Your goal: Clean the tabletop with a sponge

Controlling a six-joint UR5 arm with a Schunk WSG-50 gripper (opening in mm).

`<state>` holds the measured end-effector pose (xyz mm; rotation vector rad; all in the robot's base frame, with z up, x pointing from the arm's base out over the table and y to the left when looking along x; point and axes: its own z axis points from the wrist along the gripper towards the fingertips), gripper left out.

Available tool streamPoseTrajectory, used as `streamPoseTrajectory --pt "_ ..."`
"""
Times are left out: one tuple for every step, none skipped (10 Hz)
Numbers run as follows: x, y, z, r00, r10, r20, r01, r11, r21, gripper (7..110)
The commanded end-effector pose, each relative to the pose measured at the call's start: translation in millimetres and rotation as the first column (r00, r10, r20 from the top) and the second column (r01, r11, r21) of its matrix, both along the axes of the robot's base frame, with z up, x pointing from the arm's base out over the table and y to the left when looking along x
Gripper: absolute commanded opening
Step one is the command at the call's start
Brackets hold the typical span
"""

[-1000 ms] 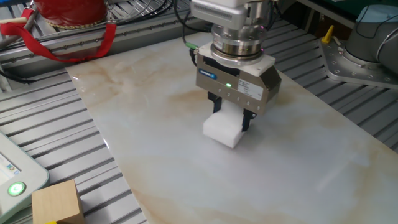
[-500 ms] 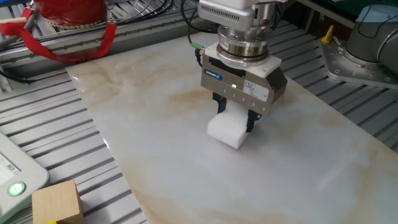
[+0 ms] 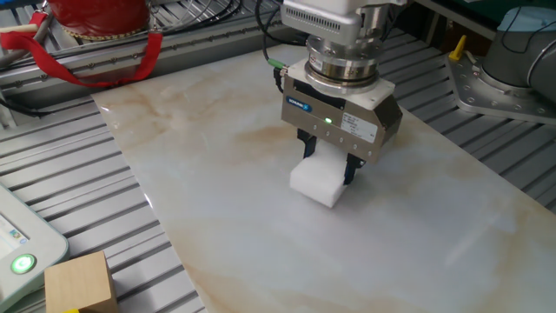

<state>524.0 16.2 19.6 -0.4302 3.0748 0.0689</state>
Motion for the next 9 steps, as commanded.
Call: streamPoseTrajectory --pt "-3.6 4 -3.1 1.0 -0.012 -0.002 0.012 1.0 -0.008 7" --pt "-6.9 9 -5.7 1.0 -0.023 -0.002 0.023 1.0 -0.009 7" --pt "-8.8 11 -8.5 1.0 -0.026 0.003 0.026 0.999 -0.023 7" --pt "-7.1 7 -9.7 1.0 -0.007 0.021 0.009 0.999 -0.053 7" --pt "-6.5 9 -8.5 1.0 0.0 0.031 0.001 0.999 -0.05 7" --pt "-5.0 13 -5.7 0.999 0.007 0.04 -0.006 0.999 -0.034 7" --pt "-4.4 13 -3.6 0.999 0.014 0.052 -0.012 0.999 -0.043 7" --pt "-7.1 16 -5.3 0.998 0.007 0.06 -0.004 0.999 -0.049 7" --pt "-8.7 21 -5.6 0.998 0.006 0.064 -0.003 0.999 -0.04 7"
